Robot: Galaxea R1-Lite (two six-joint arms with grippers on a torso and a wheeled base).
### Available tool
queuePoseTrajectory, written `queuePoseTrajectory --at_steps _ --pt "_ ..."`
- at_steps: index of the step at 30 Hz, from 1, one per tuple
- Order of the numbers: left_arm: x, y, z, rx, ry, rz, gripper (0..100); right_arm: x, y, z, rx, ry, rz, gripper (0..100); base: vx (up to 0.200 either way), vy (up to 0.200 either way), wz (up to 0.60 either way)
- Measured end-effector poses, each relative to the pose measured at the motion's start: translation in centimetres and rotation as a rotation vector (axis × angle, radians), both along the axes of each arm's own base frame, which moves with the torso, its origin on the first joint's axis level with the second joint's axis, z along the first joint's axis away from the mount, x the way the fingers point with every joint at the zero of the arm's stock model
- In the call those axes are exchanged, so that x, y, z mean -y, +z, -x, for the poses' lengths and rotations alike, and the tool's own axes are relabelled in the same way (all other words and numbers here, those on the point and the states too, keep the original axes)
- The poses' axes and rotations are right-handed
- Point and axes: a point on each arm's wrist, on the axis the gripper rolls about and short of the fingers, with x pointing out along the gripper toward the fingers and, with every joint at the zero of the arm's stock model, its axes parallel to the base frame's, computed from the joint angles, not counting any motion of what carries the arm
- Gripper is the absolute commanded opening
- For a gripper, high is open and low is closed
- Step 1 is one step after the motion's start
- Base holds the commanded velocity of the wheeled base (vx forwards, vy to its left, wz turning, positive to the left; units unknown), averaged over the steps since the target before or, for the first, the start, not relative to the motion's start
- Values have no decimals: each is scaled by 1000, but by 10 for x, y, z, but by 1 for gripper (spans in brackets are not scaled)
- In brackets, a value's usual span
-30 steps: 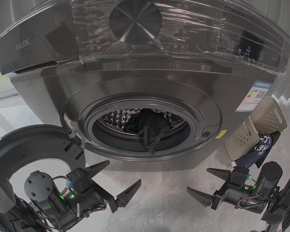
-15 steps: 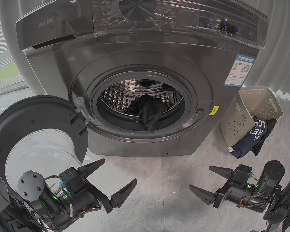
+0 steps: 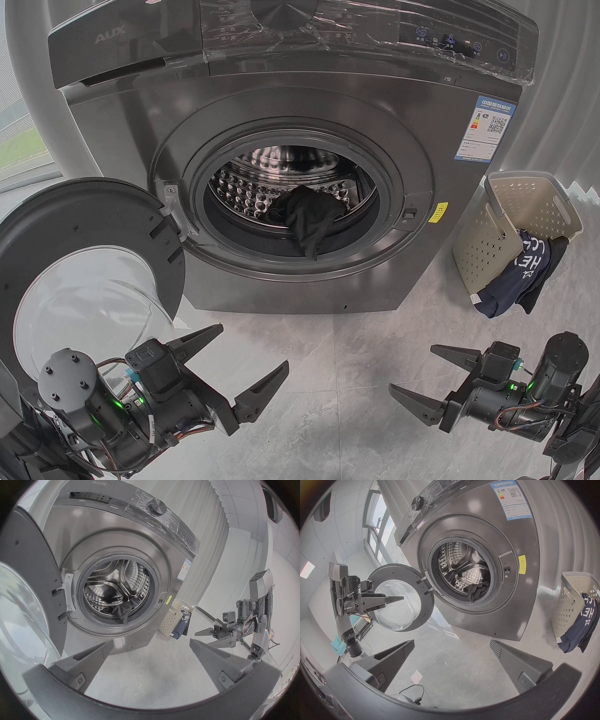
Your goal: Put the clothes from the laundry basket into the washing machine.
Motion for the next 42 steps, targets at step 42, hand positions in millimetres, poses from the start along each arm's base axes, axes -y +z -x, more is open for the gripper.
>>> queuePoseTrajectory --at_steps 42 --pt "25 -11 -37 -9 27 -14 100 -4 -1 3 -1 27 1 100 105 0 0"
